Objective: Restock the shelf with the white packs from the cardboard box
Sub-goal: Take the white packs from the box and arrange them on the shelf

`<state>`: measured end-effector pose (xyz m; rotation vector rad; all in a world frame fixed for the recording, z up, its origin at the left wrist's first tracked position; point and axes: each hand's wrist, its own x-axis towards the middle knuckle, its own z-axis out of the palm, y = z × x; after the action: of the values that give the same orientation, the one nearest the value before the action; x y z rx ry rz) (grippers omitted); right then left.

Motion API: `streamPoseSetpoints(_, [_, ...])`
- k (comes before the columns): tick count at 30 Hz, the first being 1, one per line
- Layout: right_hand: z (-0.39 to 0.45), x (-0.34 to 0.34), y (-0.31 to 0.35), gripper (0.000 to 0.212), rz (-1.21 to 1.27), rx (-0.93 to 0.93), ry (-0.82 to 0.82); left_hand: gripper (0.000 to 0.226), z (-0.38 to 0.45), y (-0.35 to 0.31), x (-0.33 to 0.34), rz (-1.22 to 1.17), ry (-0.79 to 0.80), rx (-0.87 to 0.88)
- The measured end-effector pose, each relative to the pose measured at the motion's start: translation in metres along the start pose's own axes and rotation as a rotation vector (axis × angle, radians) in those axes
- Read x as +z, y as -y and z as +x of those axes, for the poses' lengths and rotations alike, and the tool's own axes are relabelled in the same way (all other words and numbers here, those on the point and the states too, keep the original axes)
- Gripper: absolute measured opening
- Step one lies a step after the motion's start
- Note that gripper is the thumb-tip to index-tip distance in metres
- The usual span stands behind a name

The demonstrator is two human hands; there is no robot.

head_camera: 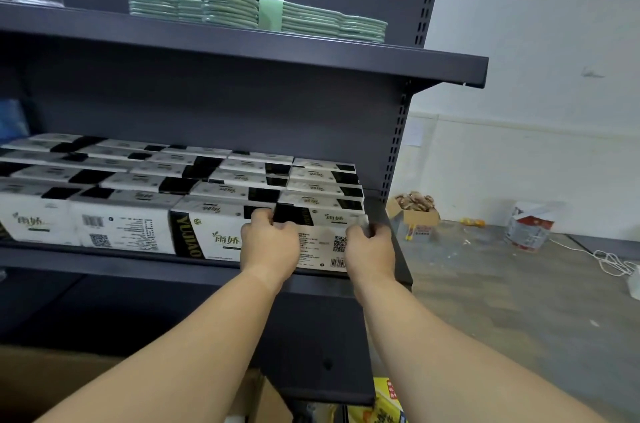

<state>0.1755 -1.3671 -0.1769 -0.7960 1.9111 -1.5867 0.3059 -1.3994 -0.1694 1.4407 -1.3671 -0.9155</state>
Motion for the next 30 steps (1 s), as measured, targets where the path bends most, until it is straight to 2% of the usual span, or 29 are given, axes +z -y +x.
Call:
streamPoseSetpoints(4, [-0.002,0.003,0.002,0.037,-0.001,0.007,-0.007,0.045,-0.003,0.0,-0.002,0.002,0.017,-0.004])
streamPoseSetpoints(8, [-0.01,0.008,0.004,0.054,-0.075,0.004,-0.087,0.041,-0.005,-0.002,-0.008,-0.008,0.02,-0.025])
streamPoseSetpoints(19, [-0.046,0.013,0.018,0.065,-0.159,-0.071,-0.161,0.051,-0.015,0.002,-0.04,-0.048,0.086,-0.04])
streamPoseSetpoints(26, [-0.101,0.054,0.046,0.063,-0.185,-0.316,-0.244,0.054,-0.012,0.015,-0.092,-0.072,0.126,-0.022])
streamPoseSetpoints(30, [-0.136,0.091,0.053,0.055,-0.095,-0.308,-0.187,0.05,-0.005,0.031,-0.131,-0.076,0.13,-0.002])
